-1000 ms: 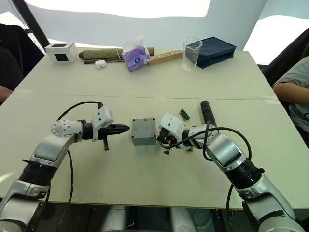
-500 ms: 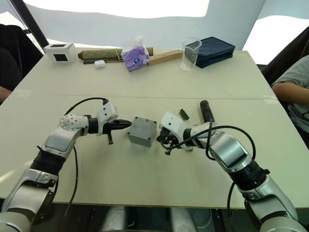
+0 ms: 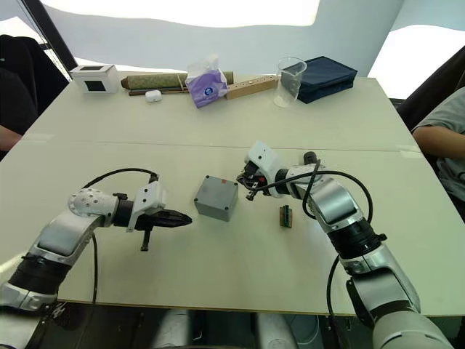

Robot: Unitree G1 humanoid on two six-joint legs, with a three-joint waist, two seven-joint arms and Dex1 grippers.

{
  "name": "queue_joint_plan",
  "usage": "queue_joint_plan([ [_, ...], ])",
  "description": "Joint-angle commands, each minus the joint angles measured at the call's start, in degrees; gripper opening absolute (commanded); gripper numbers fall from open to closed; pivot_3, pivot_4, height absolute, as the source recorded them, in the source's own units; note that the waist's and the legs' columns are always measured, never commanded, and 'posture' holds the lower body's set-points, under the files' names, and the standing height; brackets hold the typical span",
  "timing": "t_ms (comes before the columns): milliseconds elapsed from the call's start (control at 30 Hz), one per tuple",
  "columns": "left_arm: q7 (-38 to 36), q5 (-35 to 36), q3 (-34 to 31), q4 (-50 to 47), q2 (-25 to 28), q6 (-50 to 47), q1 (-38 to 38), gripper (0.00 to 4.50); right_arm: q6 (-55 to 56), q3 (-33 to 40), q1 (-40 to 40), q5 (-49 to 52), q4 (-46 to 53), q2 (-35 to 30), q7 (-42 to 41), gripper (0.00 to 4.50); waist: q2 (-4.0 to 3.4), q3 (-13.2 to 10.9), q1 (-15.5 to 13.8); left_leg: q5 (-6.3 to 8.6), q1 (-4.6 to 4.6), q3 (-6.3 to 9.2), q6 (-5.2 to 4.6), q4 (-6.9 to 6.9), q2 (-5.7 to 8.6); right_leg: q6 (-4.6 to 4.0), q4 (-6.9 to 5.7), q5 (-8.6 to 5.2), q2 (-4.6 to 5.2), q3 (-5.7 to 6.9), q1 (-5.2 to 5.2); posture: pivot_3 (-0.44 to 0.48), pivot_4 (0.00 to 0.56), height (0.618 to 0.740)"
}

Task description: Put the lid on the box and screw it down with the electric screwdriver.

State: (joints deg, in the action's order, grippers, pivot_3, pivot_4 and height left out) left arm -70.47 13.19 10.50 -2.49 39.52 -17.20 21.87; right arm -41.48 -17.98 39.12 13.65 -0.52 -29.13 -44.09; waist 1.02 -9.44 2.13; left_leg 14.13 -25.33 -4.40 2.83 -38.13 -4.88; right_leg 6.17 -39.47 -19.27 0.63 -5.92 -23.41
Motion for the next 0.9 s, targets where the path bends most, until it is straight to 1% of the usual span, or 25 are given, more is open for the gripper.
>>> queue_joint_plan([
  [33, 1.76, 0.07, 0.27, -1.30, -1.37, -0.44, 2.03, 0.00, 1.85, -0.77, 0.74, -1.10, 0.40, 1.13, -1.15, 0.07, 0.00, 0.00, 0.08, 0.00, 0.00, 0.00, 0.00, 0.00, 0.00, 0.00, 0.00, 0.00, 0.00, 0.00, 0.00, 0.000, 0.150, 0.740],
  [133, 3.16, -0.91, 0.19, 0.31, -2.18, 0.11, 3.09, 0.00, 1.52, -0.72, -0.55, -1.12, 2.01, 0.97, -2.11, 0.07, 0.00, 0.00, 0.29, 0.00, 0.00, 0.00, 0.00, 0.00, 0.00, 0.00, -0.02, 0.00, 0.00, 0.00, 0.00, 0.000, 0.150, 0.740],
  [467, 3.57, -1.74, 0.33, 3.49, -2.98, 1.47, 5.65, 0.00, -0.38, 0.05, -5.40, -0.21, 9.74, -1.50, -4.41, 0.07, 0.00, 0.00, 0.26, -0.01, 0.01, 0.02, 0.01, -0.01, 0.00, 0.00, -0.05, 0.00, -0.01, 0.00, 0.00, 0.000, 0.150, 0.740],
  [700, 3.21, -2.01, -0.17, 6.04, -2.66, 2.86, 7.05, 0.00, -3.91, 1.94, -8.74, 0.81, 14.96, -1.94, -3.53, 0.07, 0.00, 0.00, 0.20, -0.01, 0.01, 0.02, 0.01, -0.01, 0.00, 0.00, -0.06, 0.00, -0.01, 0.00, 0.00, 0.000, 0.150, 0.740],
  [900, 3.10, -2.13, -0.57, 6.88, -2.11, 3.38, 7.35, 0.00, -5.90, 2.88, -10.15, 1.42, 17.37, -1.61, -2.97, 0.07, 0.00, 0.00, 0.26, -0.01, 0.01, 0.02, 0.02, -0.01, 0.00, 0.00, -0.06, 0.00, -0.01, 0.00, 0.00, 0.000, 0.150, 0.740],
])
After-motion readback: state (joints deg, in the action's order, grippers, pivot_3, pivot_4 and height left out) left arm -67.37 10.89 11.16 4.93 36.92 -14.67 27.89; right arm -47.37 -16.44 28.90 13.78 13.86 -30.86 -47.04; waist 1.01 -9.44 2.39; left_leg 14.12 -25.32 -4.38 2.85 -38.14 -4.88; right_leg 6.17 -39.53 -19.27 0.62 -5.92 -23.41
